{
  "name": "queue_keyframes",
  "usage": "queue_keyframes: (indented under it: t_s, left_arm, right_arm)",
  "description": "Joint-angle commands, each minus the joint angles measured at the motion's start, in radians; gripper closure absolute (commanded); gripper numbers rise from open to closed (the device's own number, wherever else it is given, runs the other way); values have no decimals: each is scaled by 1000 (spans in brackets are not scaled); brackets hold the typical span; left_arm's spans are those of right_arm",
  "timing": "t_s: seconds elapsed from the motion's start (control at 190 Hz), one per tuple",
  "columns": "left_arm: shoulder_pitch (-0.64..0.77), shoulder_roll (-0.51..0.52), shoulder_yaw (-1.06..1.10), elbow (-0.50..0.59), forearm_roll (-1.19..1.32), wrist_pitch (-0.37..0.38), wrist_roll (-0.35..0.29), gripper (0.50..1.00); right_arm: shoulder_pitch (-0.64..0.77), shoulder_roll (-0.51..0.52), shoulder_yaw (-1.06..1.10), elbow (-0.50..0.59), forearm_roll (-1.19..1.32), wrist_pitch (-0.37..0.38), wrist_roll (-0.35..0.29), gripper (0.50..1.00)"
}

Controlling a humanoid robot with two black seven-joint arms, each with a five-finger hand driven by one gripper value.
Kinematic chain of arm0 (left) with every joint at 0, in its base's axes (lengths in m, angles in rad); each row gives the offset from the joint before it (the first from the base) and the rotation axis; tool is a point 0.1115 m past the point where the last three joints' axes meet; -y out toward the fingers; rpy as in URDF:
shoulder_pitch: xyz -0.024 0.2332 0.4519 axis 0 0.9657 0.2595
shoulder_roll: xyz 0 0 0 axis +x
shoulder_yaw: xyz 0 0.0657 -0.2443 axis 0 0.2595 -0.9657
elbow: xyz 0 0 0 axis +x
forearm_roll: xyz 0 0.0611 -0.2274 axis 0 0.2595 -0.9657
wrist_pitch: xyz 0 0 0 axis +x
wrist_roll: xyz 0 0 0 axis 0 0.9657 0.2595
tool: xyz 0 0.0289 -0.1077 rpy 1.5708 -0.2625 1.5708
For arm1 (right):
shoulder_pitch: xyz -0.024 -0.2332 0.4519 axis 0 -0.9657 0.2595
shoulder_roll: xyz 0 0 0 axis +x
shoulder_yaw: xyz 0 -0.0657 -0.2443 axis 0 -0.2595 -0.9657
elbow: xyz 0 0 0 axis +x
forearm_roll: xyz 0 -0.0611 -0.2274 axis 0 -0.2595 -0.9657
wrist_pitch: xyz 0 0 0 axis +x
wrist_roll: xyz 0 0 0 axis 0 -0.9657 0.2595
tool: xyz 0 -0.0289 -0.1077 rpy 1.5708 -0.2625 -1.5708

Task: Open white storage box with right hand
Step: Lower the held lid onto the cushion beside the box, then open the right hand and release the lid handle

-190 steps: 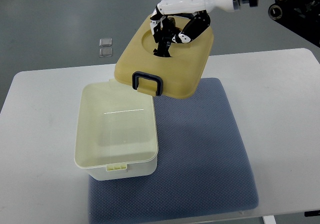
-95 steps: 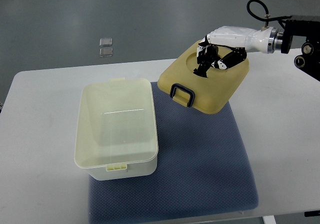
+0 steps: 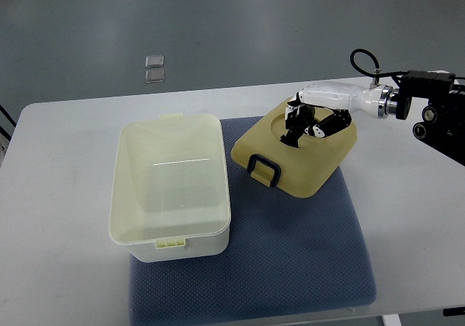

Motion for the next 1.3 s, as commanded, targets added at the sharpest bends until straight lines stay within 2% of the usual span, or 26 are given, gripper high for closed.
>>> queue_keyframes:
  t_s: [0.0, 0.216, 0.31, 0.342, 0.347, 0.352, 0.358, 0.363, 0.368, 0.373, 0.379, 0.384, 0.389, 0.395, 0.4, 0.405, 0.41, 0.452, 0.473, 0.647, 0.815, 1.147, 1.294]
  left_arm:
    - [0, 0, 0, 0, 0, 0, -1, 500]
    - [0, 0, 0, 0, 0, 0, -1, 500]
    - [0, 0, 0, 0, 0, 0, -1, 500]
    - [0, 0, 0, 0, 0, 0, -1, 500]
    - [0, 0, 0, -1, 0, 0, -1, 500]
    - [0, 0, 0, -1, 0, 0, -1, 500]
    - [0, 0, 0, 0, 0, 0, 1, 500]
    - [0, 0, 0, 0, 0, 0, 1, 500]
    - [0, 0, 0, 0, 0, 0, 1, 500]
    - [0, 0, 0, 0, 0, 0, 1, 500]
    - [0, 0, 0, 0, 0, 0, -1, 500]
    - [0, 0, 0, 0, 0, 0, -1, 500]
    - [0, 0, 0, 0, 0, 0, 1, 500]
    - [0, 0, 0, 0, 0, 0, 1, 500]
    - [0, 0, 0, 0, 0, 0, 1, 500]
    - [0, 0, 0, 0, 0, 0, 1, 500]
    - [0, 0, 0, 0, 0, 0, 1, 500]
    - [0, 0, 0, 0, 0, 0, 1, 500]
    - [0, 0, 0, 0, 0, 0, 1, 500]
    - [0, 0, 0, 0, 0, 0, -1, 500]
    - [0, 0, 0, 0, 0, 0, -1, 500]
    - [0, 0, 0, 0, 0, 0, -1, 500]
    - [0, 0, 0, 0, 0, 0, 1, 500]
  right_arm:
    - [-18, 11, -4, -2, -2, 0, 0, 1000]
    - [-44, 31, -4, -6, -2, -11, 0, 965]
    - [-48, 31, -4, -5, -2, -11, 0, 912]
    - [-50, 31, -2, -5, -1, -11, 0, 871]
    - [-52, 31, -2, -5, 1, -11, 0, 845]
    - [-52, 31, -2, -5, 1, -11, 0, 844]
    - [-53, 33, -2, -5, 2, -11, 0, 814]
    - [-53, 33, -2, -5, 2, -11, 0, 814]
    - [-55, 33, -2, -5, 2, -11, 0, 785]
    - [-55, 33, -2, -5, 2, -11, 0, 785]
    - [-56, 33, -2, -5, 2, -11, 0, 751]
    - [-56, 33, -2, -5, 2, -11, 0, 750]
    - [-58, 33, -1, -5, 4, -11, 0, 722]
    - [-58, 33, -1, -5, 4, -11, 0, 722]
    - [-59, 33, -1, -5, 4, -11, 0, 693]
    - [-59, 33, -1, -5, 4, -11, 0, 693]
    - [-61, 33, 1, -5, 4, -11, 0, 671]
    - [-62, 44, 2, -6, 4, -11, 0, 599]
    - [-62, 51, 5, -6, 4, -9, 0, 587]
    - [-64, 53, 15, -5, 15, -3, 0, 581]
    - [-56, 44, 18, -5, 150, -3, 0, 581]
    - [-70, 57, 116, -11, 700, 0, 0, 576]
    - [-90, 71, 153, -60, 1011, -5, 0, 576]
